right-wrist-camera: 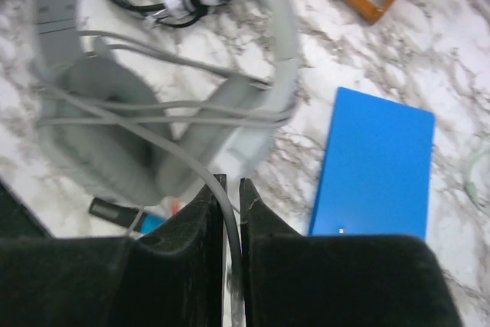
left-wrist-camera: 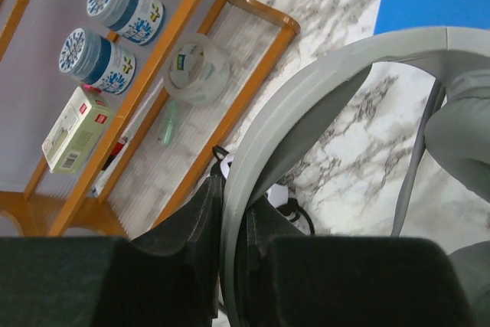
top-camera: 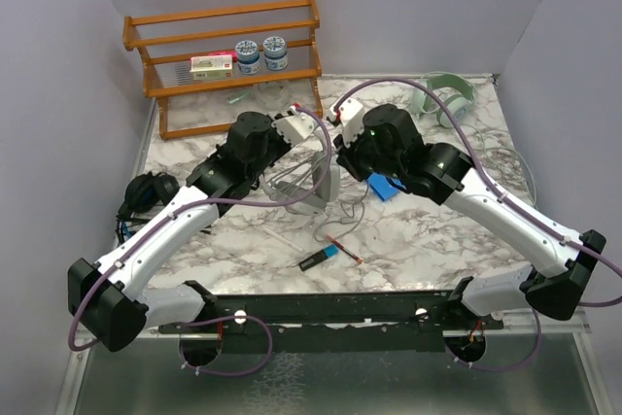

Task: Wrap the headphones
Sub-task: Wrap the headphones cable around the headphones.

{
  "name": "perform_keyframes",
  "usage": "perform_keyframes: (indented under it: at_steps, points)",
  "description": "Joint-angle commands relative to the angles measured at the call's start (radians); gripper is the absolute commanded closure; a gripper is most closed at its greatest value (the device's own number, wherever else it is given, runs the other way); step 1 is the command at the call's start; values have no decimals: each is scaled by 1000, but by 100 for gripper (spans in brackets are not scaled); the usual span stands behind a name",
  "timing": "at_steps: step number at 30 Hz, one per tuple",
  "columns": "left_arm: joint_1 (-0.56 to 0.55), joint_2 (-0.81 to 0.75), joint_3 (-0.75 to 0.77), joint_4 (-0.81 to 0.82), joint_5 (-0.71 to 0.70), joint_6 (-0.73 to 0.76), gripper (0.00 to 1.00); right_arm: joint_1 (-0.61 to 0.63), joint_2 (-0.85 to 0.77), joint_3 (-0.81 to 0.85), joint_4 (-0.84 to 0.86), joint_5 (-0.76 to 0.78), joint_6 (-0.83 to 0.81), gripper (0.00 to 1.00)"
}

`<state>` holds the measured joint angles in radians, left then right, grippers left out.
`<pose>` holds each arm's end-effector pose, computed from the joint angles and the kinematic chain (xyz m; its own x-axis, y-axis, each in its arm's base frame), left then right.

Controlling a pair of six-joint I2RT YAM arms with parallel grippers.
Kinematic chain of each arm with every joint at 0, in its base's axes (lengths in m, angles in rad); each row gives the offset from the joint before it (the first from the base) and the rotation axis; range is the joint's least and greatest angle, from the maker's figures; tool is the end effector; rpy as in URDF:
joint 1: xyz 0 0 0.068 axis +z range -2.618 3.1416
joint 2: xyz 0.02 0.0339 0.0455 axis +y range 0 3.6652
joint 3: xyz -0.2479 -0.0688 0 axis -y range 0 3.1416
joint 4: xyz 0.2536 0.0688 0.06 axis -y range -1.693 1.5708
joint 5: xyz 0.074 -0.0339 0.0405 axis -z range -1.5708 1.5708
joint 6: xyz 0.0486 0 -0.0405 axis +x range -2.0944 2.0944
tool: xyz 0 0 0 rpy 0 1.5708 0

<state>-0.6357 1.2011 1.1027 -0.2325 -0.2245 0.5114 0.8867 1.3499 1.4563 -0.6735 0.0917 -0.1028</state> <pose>0.2506 -0.1715 0.3400 -0.0276 0.6133 -0.7894 0.4850 0.6987 0.5259 0.2023 0.2411 0.3762 -0.2635 -0.4848 -0.8340 -0.7539 0.6428 -0.1355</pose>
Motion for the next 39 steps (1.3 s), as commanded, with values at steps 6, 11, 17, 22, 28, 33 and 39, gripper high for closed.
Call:
perform_keyframes:
  at_steps: [6, 11, 17, 22, 28, 33, 39]
  points:
    - [6, -76, 27, -173, 136, 60, 100, -189, -84, -113, 198, -39, 49, 95]
    - [6, -102, 58, -217, 209, 3, 100, -252, -61, -149, 219, -45, 71, 92]
    - [7, -147, 87, -239, 310, -81, 100, -343, -55, -256, 339, -125, 176, 85]
    - [7, -176, 129, -240, 461, -184, 100, -418, -65, -377, 509, -282, 253, 79]
    - [7, -188, 164, -226, 635, -307, 100, -443, -89, -496, 736, -416, 307, 69]
    - [7, -174, 205, -216, 589, -464, 100, -444, -109, -575, 878, -511, 346, 68]
    - [7, -143, 276, -187, 469, -779, 100, -445, -104, -658, 1020, -617, 404, 51]
